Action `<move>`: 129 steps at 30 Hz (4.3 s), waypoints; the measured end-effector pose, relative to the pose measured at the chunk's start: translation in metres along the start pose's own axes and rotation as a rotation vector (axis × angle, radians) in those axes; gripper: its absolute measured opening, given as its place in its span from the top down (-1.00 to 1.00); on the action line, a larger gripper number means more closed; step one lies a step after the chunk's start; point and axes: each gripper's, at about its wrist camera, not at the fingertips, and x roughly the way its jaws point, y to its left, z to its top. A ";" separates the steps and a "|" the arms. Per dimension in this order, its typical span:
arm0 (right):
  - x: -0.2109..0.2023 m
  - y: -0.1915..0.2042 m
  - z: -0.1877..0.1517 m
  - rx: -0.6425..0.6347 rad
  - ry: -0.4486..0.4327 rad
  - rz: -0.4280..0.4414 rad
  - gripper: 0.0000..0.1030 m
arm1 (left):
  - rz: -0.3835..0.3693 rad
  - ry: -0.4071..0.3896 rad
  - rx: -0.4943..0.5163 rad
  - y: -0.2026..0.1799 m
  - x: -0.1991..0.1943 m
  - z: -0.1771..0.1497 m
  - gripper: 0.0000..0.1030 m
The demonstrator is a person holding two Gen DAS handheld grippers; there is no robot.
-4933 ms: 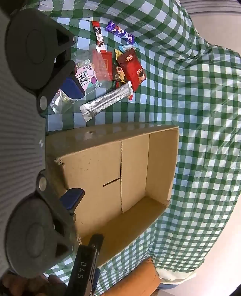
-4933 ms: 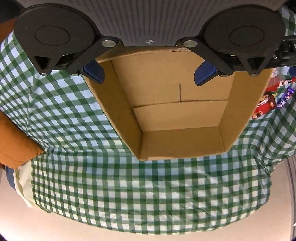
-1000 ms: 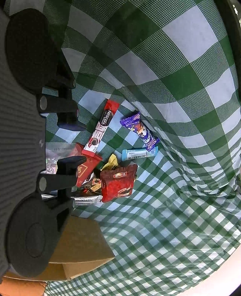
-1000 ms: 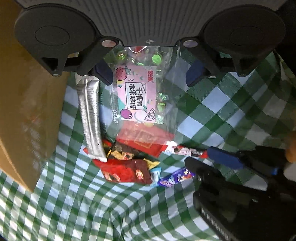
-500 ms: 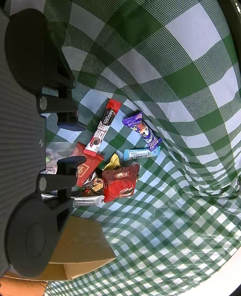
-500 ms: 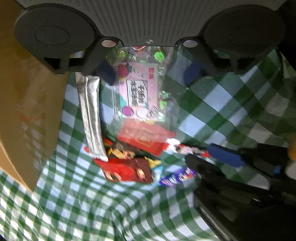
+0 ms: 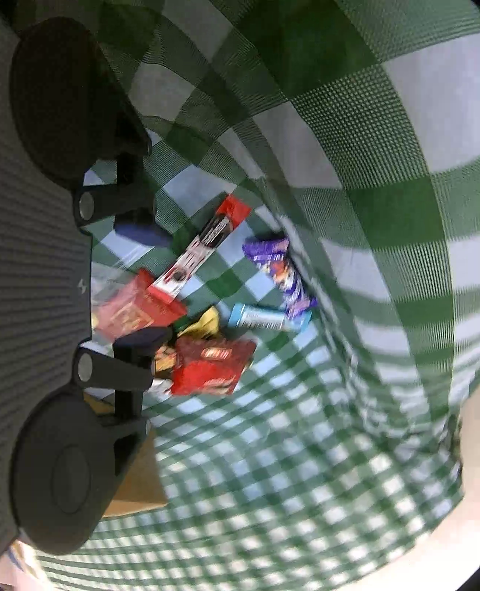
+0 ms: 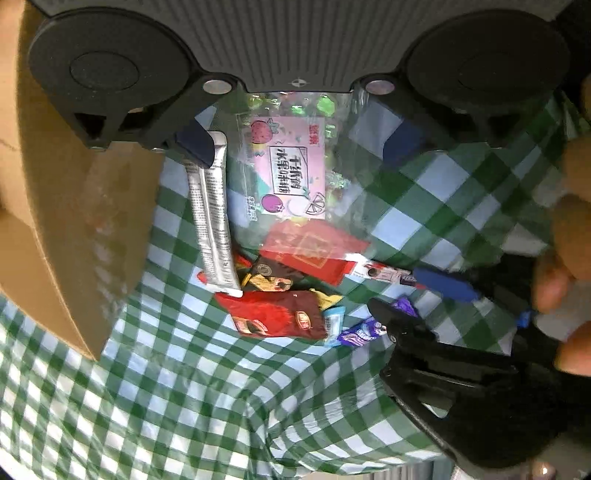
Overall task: Organize snacks
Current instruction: 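Grasp the clear candy bag with the right gripper while the left grasps the red Nescafe stick, then lift the candy bag with the right gripper and carry it over the box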
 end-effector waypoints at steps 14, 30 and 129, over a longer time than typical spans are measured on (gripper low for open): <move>0.033 0.001 0.001 0.019 0.136 0.043 -0.95 | 0.189 -0.008 0.209 -0.033 0.050 0.016 0.55; 0.006 0.007 -0.010 -0.072 -0.016 0.079 0.40 | 0.092 -0.075 0.572 -0.050 -0.038 -0.011 0.94; -0.186 -0.231 -0.069 0.292 -0.554 -0.348 0.48 | -0.549 -0.273 1.007 -0.157 -0.097 -0.191 0.94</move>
